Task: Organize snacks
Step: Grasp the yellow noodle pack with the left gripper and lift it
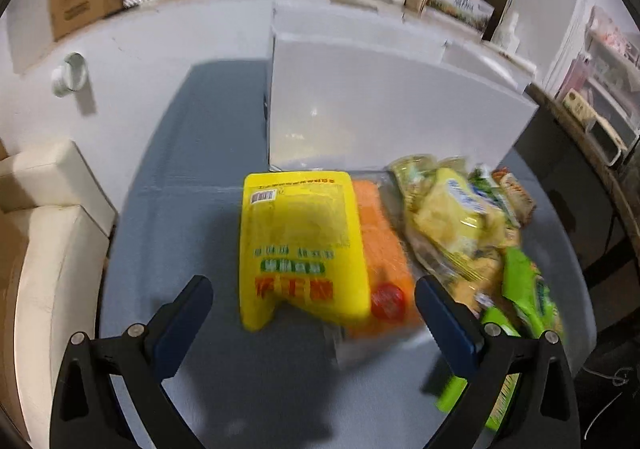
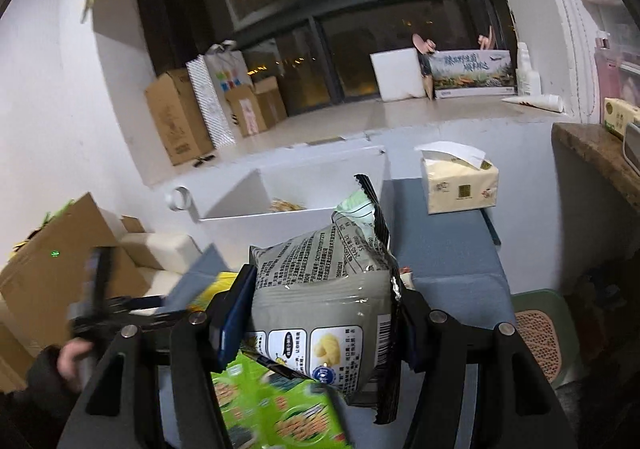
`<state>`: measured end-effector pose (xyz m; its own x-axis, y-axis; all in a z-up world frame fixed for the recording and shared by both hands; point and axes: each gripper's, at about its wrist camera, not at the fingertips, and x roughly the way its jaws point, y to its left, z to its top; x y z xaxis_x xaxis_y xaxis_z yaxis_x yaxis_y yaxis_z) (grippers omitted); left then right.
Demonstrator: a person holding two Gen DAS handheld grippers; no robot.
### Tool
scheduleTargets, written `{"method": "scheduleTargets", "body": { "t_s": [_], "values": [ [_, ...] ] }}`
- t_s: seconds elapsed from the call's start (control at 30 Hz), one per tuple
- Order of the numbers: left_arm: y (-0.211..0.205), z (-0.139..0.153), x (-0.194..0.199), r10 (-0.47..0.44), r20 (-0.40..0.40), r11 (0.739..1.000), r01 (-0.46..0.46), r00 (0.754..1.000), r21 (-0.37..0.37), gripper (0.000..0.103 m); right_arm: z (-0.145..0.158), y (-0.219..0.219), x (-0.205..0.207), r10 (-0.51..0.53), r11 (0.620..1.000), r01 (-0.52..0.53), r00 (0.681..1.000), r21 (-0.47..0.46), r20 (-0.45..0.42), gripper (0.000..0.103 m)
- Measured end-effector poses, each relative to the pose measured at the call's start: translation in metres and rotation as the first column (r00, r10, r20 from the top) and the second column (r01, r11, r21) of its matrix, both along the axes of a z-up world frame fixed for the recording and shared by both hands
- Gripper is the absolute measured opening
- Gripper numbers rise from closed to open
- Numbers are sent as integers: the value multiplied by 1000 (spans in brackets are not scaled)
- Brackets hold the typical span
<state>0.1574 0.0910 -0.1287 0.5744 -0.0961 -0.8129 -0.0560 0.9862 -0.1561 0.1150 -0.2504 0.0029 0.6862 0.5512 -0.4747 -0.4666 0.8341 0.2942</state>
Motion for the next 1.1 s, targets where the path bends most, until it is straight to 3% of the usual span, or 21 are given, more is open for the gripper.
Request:
{"method": "scheduleTargets", "body": {
  "t_s": [0.27,0.37,0.43,0.47,0.6,0.67,0.9,1.1],
  "values": [
    [4,-27,40,-8,-91,1000,8,996,2,103,-1,7,-8,29,999,-29,1000,-20,7,66],
    [1,-29,39,-12,-76,1000,13,997,11,101,-4,9,-8,32,999,-32,999,-27,-1,66],
    [1,-28,37,-16,-64,1000,17,998,7,93,-6,10,-8,34,999,-34,999,-29,-5,66],
    [1,-26,35,-17,-54,1000,17,998,-1,82,-7,10,-8,31,999,-31,999,-29,-8,66],
    [5,-23,28,-3,-46,1000,2,999,-25,66,-10,12,-8,33,999,-33,999,-35,-15,66],
    [5,-20,22,1,-37,1000,-1,999,-22,65,-10,14,-9,34,999,-35,999,-42,-14,66],
    [7,12,-12,23,66,1000,-22,998,-22,65,-10,21,-10,48,997,-48,999,-56,-12,66],
    [1,75,-29,26,189,1000,-27,982,7,65,-6,27,-2,60,997,-60,998,-41,-19,66]
  ]
}}
